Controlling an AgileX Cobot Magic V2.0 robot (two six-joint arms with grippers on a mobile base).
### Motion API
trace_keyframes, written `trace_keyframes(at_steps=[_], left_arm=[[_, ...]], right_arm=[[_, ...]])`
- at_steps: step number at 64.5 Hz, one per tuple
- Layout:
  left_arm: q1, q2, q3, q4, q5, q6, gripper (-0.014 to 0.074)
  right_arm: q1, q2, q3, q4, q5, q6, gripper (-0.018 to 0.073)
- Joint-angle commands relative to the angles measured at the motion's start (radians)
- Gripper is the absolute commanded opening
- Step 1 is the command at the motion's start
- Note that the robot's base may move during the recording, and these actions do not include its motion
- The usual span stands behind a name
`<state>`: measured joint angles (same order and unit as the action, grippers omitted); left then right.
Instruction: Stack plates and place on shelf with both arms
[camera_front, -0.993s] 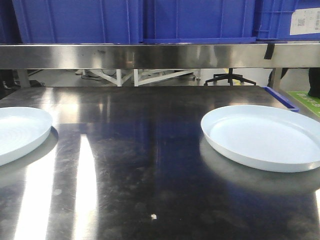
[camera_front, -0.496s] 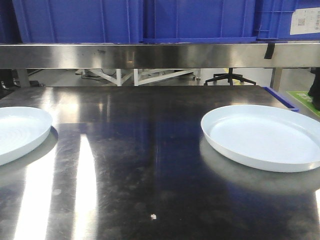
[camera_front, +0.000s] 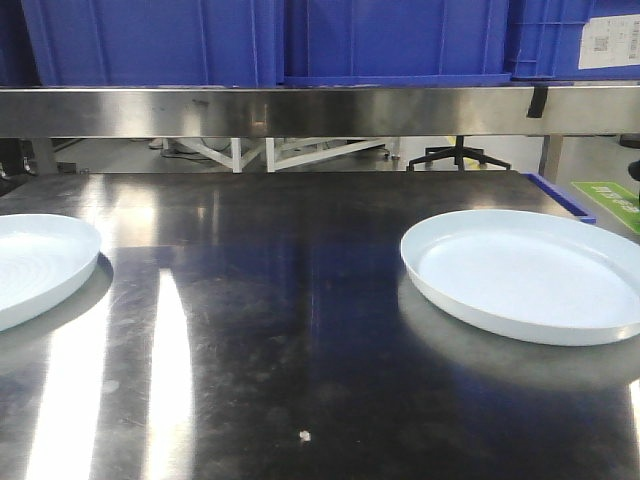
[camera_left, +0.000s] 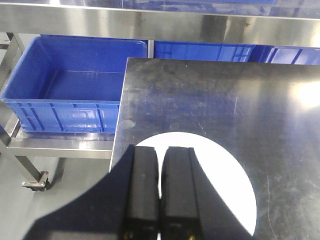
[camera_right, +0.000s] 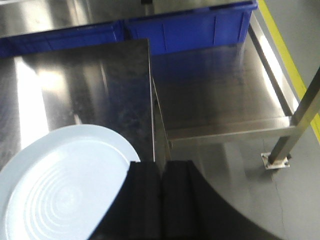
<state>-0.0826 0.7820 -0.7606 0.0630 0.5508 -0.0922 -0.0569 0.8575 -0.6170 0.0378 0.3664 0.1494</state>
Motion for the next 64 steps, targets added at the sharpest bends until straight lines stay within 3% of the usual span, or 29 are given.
trace_keyframes(at_steps=[1, 15, 22, 23, 27, 31, 39, 48, 56, 64], left_arm=[[-0.024, -0.003, -0.038, -0.003, -0.067, -0.008, 0.0087], [-0.037, -0.003, -0.038, -0.003, -0.067, -0.008, 0.0087], [-0.037, -0.003, -0.038, -0.003, -0.063, -0.008, 0.0087], [-0.037, -0.003, -0.038, -0.003, -0.061, -0.008, 0.0087], [-0.037, -0.003, -0.038, -0.003, -0.057, -0.008, 0.0087], [-0.037, -0.003, -0.038, -0.003, -0.053, -0.008, 0.0087], [-0.037, -0.003, -0.038, -0.003, -0.053, -0.008, 0.0100], [-0.037, 0.007, -0.038, -0.003, -0.062, -0.008, 0.0235], [-0.035, 0.066, -0.038, 0.004, -0.051, -0.008, 0.0473], [-0.012, 0.161, -0.038, 0.016, -0.028, -0.022, 0.0531]], right_arm=[[0.002, 0.038, -0.040, -0.010, -0.070, -0.010, 0.0048], [0.002, 0.154, -0.040, -0.010, -0.037, -0.010, 0.0076], [0.002, 0.191, -0.040, -0.010, -0.033, -0.010, 0.0226], [0.002, 0.200, -0.040, -0.010, -0.037, -0.010, 0.0307], [0.002, 0.213, -0.040, -0.010, -0.038, -0.010, 0.0405], [0.002, 0.219, -0.040, -0.010, -0.037, -0.010, 0.0449], [0.002, 0.219, -0.040, -0.009, -0.041, -0.010, 0.0448], [0.002, 0.219, -0.040, -0.009, -0.050, -0.010, 0.0448], [0.002, 0.219, -0.040, -0.002, -0.058, -0.010, 0.0448], [0.002, 0.219, -0.040, 0.017, -0.071, -0.010, 0.0448]])
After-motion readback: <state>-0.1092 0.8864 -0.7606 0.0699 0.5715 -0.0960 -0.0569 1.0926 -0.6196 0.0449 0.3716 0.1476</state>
